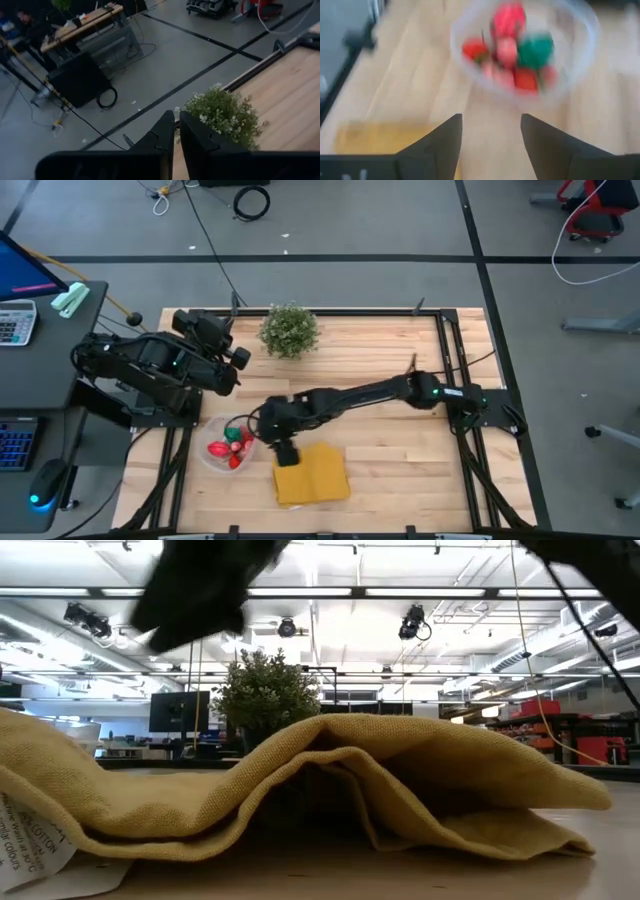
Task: Pick and placing Produce into tupperware
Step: Return to Home Position
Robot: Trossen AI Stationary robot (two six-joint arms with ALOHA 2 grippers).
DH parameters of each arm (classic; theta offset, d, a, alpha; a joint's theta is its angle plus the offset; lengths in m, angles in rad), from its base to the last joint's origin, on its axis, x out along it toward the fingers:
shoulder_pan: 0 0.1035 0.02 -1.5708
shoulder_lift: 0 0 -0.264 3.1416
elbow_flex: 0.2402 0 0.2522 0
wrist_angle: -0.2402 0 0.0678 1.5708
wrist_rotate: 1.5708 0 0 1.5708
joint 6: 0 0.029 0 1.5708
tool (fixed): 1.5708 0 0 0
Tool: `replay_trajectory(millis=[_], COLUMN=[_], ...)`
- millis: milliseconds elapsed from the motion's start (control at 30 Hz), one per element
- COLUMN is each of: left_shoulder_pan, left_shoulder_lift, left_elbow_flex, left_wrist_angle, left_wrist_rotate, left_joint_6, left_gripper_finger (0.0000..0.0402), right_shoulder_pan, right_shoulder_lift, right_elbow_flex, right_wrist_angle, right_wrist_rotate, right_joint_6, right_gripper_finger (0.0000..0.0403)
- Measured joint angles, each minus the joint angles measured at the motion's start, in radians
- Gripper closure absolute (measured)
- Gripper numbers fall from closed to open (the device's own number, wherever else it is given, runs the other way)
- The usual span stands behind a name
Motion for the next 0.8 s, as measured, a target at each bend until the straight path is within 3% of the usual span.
replay_trajectory(millis=[100,200,367,467,667,733,800], left_shoulder_pan=[-0.012,-0.022,-0.023,-0.025,-0.109,-0.161,-0.213], left_shoulder_lift=[-0.001,-0.017,-0.09,-0.153,-0.232,-0.243,-0.246], left_elbow_flex=[0.0,0.0,0.0,0.0,-0.012,-0.047,-0.109], left_wrist_angle=[0.0,0.0,0.0,0.0,0.021,0.079,0.174], left_wrist_rotate=[0.004,0.024,0.083,0.214,0.582,0.595,0.523], left_joint_6=[0.041,0.043,0.033,0.008,-0.04,-0.01,0.082], left_gripper_finger=[0.0372,0.038,0.0395,0.0396,0.0374,0.0369,0.0369], right_shoulder_pan=[0.039,0.101,0.213,0.279,0.48,0.57,0.66], right_shoulder_lift=[-0.108,-0.227,-0.49,-0.7,-1.153,-1.289,-1.415], right_elbow_flex=[-0.009,-0.076,-0.366,-0.626,-1.135,-1.269,-1.387], right_wrist_angle=[-0.224,-0.338,-0.372,-0.372,-0.36,-0.34,-0.306], right_wrist_rotate=[0.091,0.227,0.46,0.586,0.738,0.771,0.815], right_joint_6=[-0.001,0.004,0.109,0.293,0.808,0.943,1.051], right_gripper_finger=[0.0192,0.019,0.0191,0.0192,0.019,0.019,0.0191])
